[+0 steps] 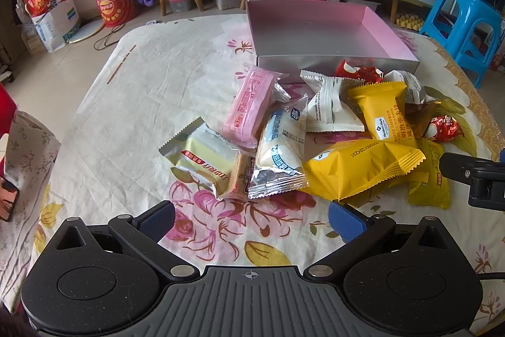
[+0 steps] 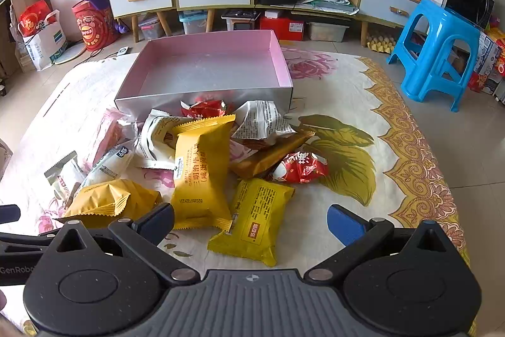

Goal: Organize snacks

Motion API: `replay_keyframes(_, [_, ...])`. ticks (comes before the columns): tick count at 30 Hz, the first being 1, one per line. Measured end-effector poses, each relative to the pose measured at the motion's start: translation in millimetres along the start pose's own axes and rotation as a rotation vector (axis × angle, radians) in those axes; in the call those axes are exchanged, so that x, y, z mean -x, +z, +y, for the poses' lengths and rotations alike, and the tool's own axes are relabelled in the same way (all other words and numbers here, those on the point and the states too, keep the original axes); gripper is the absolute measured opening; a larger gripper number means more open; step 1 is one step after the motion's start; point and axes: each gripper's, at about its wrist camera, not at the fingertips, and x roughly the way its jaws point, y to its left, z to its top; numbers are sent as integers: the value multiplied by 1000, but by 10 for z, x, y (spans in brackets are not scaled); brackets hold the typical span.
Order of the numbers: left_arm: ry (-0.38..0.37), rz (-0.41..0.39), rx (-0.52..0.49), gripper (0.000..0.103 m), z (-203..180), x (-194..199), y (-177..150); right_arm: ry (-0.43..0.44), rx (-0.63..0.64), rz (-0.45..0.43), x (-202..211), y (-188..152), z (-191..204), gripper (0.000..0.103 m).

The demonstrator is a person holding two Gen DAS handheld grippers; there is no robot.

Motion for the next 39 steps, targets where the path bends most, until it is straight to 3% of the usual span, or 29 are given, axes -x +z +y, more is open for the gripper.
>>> replay_keyframes(39, [0,2,1,103,15,-1,-34,-21,25,8,6,-2,67,95])
